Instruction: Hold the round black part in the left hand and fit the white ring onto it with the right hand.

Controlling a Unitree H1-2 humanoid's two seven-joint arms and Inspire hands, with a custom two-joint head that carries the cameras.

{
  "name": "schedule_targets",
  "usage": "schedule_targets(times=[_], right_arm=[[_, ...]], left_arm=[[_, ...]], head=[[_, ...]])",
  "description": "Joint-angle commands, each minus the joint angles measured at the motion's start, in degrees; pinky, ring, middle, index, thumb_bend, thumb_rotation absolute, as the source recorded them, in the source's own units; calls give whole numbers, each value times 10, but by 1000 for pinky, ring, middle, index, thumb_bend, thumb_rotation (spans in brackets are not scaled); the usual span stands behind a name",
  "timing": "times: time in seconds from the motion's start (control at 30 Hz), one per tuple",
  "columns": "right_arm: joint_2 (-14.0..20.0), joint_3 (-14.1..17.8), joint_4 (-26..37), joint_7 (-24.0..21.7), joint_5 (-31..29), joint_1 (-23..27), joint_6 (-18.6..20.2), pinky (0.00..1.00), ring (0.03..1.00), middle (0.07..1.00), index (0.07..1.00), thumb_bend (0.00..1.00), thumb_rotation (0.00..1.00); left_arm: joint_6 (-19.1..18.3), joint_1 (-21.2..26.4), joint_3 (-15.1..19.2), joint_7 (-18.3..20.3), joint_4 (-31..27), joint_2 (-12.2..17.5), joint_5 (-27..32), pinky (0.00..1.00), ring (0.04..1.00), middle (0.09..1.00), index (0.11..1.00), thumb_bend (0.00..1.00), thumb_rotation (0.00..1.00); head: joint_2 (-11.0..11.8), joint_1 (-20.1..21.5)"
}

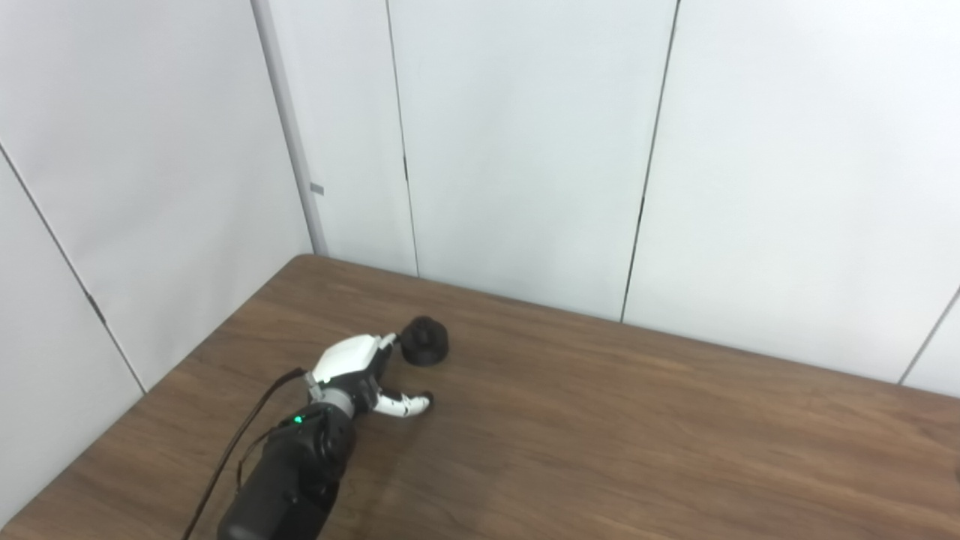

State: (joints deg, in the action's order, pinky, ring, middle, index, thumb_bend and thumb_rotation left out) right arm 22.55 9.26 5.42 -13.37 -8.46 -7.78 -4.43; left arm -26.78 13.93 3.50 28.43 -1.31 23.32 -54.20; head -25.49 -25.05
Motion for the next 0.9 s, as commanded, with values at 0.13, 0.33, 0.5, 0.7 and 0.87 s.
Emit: schedule_targets(times=[0.13,0.33,0.5,0.7,0.87], right_arm=[[3,-2,-9,4,10,7,2,923,949,944,918,716,773],[0,-1,-9,6,11,9,9,928,955,945,913,735,776],[-1,-2,-10,5,9,10,7,931,957,946,912,720,776],[-2,-2,-8,5,10,9,9,936,958,949,913,711,773],[-1,-2,-9,4,8,9,10,938,959,949,916,710,773]], left_arm=[[-1,0,18,45,-31,-3,-39,1000,1000,1000,983,1000,372],[-1,3,36,68,-39,-14,-92,1000,1000,1000,975,1000,388],[-1,11,60,50,-24,-32,-109,1000,1000,1000,969,1000,393],[-1,29,81,-78,59,-46,-78,1000,1000,1000,982,1000,401],[-1,44,91,-125,122,-42,-76,1000,1000,1000,1000,1000,433]], head=[[2,-1],[5,-1],[7,0],[8,1],[7,1]])
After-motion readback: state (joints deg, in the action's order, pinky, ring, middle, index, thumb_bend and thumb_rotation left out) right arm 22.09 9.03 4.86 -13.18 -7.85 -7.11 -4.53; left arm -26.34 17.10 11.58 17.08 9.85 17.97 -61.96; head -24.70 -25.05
